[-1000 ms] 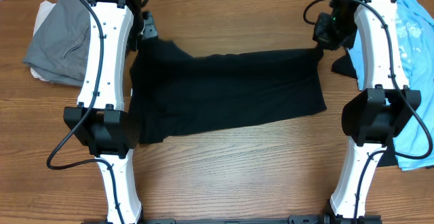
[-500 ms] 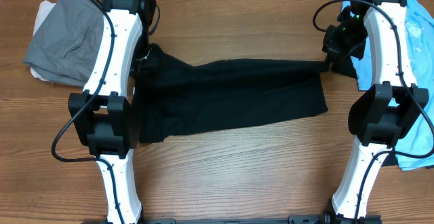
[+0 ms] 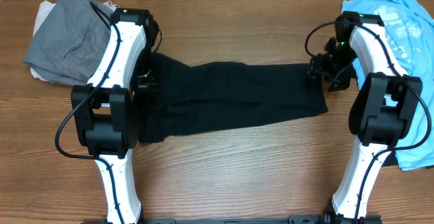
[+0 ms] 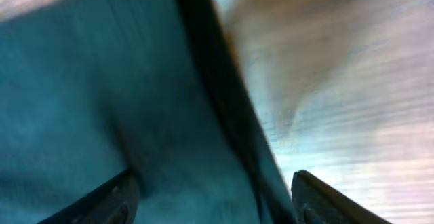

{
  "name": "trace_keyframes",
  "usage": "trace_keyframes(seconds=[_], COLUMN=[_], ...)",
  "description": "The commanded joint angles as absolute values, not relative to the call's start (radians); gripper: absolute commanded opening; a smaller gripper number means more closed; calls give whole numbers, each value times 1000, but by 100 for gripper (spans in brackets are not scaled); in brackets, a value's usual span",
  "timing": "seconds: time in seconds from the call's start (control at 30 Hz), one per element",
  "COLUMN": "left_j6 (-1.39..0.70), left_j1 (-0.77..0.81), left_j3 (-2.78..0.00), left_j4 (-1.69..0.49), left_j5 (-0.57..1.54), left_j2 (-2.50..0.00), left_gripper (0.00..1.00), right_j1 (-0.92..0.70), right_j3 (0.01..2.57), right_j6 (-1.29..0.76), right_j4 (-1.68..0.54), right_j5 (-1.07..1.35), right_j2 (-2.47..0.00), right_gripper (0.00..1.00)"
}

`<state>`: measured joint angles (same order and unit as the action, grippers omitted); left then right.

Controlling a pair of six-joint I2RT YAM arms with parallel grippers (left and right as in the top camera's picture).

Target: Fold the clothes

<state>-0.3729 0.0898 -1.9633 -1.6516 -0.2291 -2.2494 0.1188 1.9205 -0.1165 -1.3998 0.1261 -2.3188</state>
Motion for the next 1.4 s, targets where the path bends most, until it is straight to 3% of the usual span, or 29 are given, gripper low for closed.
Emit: trace_keyframes(seconds=[0.0,0.13,0.27,0.43,0.5,0.53,0.57,1.0,1.37], left_j6=[-385,-389,-369,-370,-370,-370,-370,-369,-369], left_j1=[73,64,64,64,64,64,64,64,64], left_j3=[-1975,-2144,-2440,-2730,-2734,-2733,-2729,-2725,-2725], left_j4=[-1593,-1599,-1597,-1559,-1557,-1562,-1563,-1570,-1570], left_j5=[-237,-205,-99,-6,-6,-6,-6,-10,-10], left_j2=[-2230,-2229,-2229,-2229,-2229,-2229,-2230,-2231,-2236], left_gripper=[96,100,100,100,100,100,100,100,100], right_j1=[134,131,117,77,67,64,64,206,-151], right_j3=[1895,1851,1787,1742,1742,1742,1742,1982,1979], right_j6=[-86,-74,-75,-78,-79,-88,-105,-87,-110], right_j4=[-1324,-1289,-1286,-1253,-1243,-1230,-1223,-1456,-1454], right_j5=[125,130,153,242,242,242,241,253,279], right_j2=[-2291,-2291,-2291,-2291,-2291,-2291,-2291,-2095,-2040], right_gripper=[75,73,55,46,32,9,4,4,4])
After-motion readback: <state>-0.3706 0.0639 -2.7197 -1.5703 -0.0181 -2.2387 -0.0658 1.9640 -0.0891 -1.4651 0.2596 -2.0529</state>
